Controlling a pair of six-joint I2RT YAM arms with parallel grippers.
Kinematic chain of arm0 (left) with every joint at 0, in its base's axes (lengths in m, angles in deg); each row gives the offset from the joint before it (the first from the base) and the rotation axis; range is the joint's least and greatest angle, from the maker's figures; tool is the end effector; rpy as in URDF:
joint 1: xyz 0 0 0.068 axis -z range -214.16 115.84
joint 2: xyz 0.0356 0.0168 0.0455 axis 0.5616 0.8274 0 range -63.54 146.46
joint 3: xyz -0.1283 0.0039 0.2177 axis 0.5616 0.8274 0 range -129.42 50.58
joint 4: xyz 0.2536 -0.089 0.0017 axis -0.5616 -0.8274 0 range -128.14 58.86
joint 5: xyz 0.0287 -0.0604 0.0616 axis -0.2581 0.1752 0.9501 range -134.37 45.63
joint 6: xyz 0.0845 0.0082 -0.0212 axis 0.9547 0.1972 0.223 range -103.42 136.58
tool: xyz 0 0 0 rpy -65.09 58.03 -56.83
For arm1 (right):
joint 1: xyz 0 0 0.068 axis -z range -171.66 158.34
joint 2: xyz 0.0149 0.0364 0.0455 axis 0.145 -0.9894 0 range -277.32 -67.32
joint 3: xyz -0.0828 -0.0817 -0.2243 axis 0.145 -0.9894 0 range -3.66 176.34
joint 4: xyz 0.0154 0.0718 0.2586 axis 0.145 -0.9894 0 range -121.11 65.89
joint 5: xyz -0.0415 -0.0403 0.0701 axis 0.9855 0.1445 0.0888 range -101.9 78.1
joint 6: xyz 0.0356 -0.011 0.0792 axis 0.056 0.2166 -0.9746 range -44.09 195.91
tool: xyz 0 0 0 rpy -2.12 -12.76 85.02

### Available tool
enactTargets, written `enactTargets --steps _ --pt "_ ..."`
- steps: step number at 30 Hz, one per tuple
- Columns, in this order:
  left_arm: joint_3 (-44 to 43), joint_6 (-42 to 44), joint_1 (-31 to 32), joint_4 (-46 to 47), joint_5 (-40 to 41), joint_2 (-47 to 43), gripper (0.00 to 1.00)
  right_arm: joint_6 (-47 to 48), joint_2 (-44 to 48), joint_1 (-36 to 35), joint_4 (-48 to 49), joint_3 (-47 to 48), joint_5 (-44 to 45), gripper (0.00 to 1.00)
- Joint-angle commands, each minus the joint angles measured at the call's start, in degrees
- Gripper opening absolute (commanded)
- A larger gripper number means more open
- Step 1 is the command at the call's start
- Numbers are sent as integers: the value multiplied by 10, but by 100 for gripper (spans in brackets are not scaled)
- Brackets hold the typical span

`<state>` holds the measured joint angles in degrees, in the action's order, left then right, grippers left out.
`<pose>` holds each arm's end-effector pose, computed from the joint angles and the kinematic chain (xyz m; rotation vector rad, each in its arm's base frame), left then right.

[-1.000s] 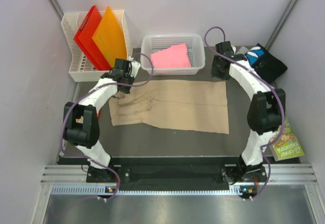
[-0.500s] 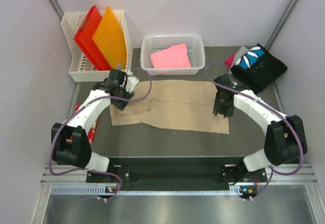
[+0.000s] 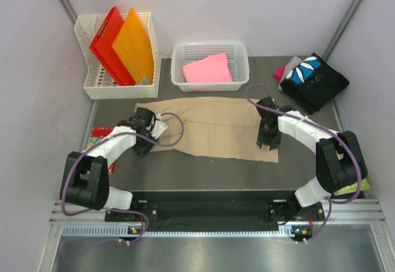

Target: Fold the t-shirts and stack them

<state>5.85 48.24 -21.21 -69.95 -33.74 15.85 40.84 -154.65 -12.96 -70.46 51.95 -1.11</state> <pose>0.2566 -0.0444 0.1140 1.0531 2.6690 0.3310 0.2721 0.0904 0.1275 0.3721 2.8441 -0.0972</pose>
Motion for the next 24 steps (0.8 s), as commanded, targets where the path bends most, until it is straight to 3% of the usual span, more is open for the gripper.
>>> enactTargets --steps 1,12,14,17,21,24 --pt "15 11 1 72 22 15 55 -7 -21 -10 23 -20 5 40" --pt "14 -1 1 80 24 44 59 0 -46 -10 23 -67 35 37" --pt "5 -5 1 76 22 47 69 4 -36 -10 15 -71 36 37" --pt "-5 -8 2 54 9 46 64 7 -20 -10 2 -71 43 36" --pt "-8 -11 2 16 -18 15 40 11 1 -5 -23 -73 55 36" --pt "-4 -8 2 0 -26 -12 37 13 20 3 -30 -71 56 36"
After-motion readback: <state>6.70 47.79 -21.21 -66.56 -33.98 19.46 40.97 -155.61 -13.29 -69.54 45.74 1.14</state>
